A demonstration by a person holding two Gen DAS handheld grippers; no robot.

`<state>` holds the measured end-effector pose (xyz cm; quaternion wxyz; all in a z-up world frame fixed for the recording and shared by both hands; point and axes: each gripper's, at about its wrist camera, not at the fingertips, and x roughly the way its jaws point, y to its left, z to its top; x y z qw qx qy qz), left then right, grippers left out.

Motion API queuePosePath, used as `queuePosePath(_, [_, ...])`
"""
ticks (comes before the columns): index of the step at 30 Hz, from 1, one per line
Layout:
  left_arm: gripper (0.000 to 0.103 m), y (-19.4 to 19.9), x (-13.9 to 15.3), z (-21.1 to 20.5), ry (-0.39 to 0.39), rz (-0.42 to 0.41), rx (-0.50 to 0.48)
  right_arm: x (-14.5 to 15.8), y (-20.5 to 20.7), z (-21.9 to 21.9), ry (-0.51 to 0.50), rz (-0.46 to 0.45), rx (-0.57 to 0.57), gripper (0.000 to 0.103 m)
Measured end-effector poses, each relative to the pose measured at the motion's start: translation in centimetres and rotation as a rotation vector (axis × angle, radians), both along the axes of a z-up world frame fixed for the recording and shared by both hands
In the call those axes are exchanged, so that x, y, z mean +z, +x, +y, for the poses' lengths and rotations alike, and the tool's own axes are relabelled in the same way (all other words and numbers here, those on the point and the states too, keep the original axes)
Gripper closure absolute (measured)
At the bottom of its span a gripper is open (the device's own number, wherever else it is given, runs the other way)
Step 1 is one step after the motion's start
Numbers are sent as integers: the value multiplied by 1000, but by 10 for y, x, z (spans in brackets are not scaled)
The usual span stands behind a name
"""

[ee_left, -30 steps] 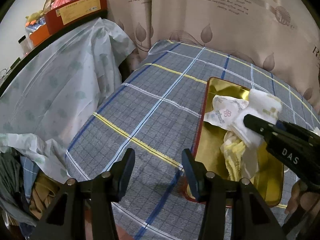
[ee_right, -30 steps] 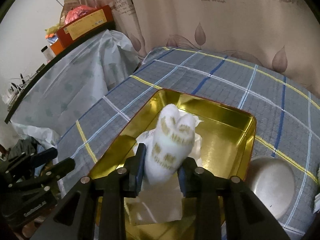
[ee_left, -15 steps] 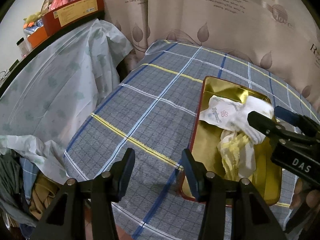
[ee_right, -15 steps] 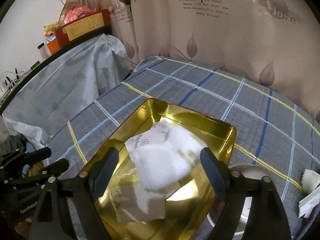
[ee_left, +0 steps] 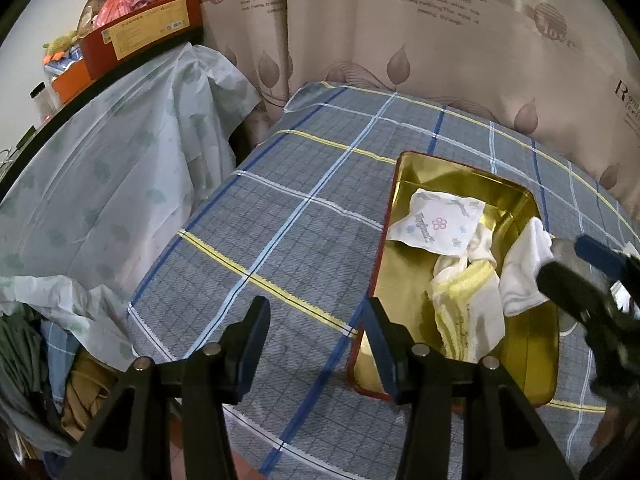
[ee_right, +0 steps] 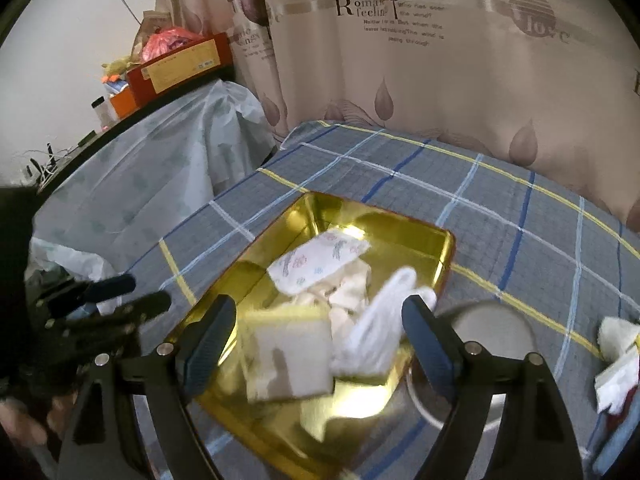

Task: Organize soft objects
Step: 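Move the right tool back to the pile and grasp the light blue fuzzy sock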

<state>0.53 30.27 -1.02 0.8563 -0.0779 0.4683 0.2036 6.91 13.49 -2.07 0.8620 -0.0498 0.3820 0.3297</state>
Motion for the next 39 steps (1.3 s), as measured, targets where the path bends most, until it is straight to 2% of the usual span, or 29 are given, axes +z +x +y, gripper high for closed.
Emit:
queuePosePath(9, [54,0,2,-3,9,8,-5,5,-38,-54,-20,-59,-51,20])
queuePosePath(14, [54,0,4,-6,17,1,-9,3,-37,-118,-44,-70,-194,20])
queuePosePath(19, [54,1,4,-10,18,3,-20,-12,-21,-200,-64,-17,-396,20])
queuePosePath(26, [54,2,5,-19,43,5,-32,-39,-5,-285,-114,35,-626,20])
queuePosePath(30, [54,4,4,-26,68,12,-40,-53,6,-306,-107,78,-681,20])
queuePosePath(39, [54,12,9,-58,93,19,-105,-78,25,-313,-77,128,-724,20])
